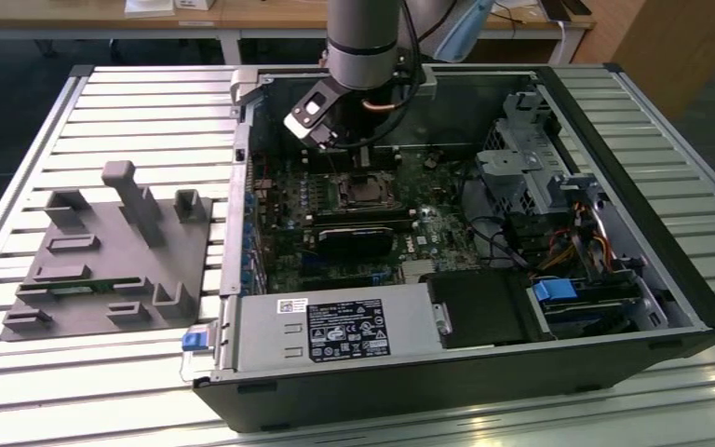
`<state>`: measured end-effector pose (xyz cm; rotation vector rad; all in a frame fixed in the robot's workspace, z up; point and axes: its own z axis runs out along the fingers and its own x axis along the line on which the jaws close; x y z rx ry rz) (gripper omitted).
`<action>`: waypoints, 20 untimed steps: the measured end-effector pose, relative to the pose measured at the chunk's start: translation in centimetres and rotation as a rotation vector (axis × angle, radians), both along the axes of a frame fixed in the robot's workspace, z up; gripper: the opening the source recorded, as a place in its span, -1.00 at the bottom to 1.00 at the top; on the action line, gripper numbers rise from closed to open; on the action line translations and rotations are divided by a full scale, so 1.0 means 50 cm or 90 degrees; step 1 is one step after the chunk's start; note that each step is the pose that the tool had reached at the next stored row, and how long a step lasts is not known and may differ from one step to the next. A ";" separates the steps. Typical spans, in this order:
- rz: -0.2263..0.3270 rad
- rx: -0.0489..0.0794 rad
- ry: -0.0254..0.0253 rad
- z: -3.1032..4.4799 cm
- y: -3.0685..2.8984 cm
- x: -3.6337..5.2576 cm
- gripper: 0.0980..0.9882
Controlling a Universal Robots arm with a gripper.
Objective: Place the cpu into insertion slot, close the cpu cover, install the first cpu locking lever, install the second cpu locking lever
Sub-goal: 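Close the cpu cover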
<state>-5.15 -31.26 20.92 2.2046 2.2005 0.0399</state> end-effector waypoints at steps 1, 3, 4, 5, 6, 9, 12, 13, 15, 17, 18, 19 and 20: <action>0.000 0.000 0.0000 -0.001 0.000 -0.003 -0.98; 0.000 0.000 0.0000 -0.003 0.000 -0.008 -0.98; 0.000 0.000 0.0000 -0.005 0.000 -0.009 -0.98; 0.000 0.000 0.0000 -0.007 0.000 -0.010 -0.98; 0.000 0.000 0.0001 -0.009 0.000 -0.010 -0.98; 0.000 0.000 0.0003 -0.014 0.000 -0.010 -0.98; 0.000 0.000 0.0007 -0.017 0.000 -0.010 -0.98; 0.000 -0.001 0.0008 -0.018 0.000 -0.010 -0.98; 0.000 -0.001 0.0009 -0.020 0.000 -0.009 -0.98; 0.000 0.000 0.0004 -0.023 0.000 -0.005 -0.98; 0.000 0.000 0.0006 -0.023 0.001 -0.001 -0.98; 0.000 0.000 0.0008 -0.023 0.001 0.001 -0.98; 0.000 0.001 0.0007 -0.023 0.002 0.003 -0.98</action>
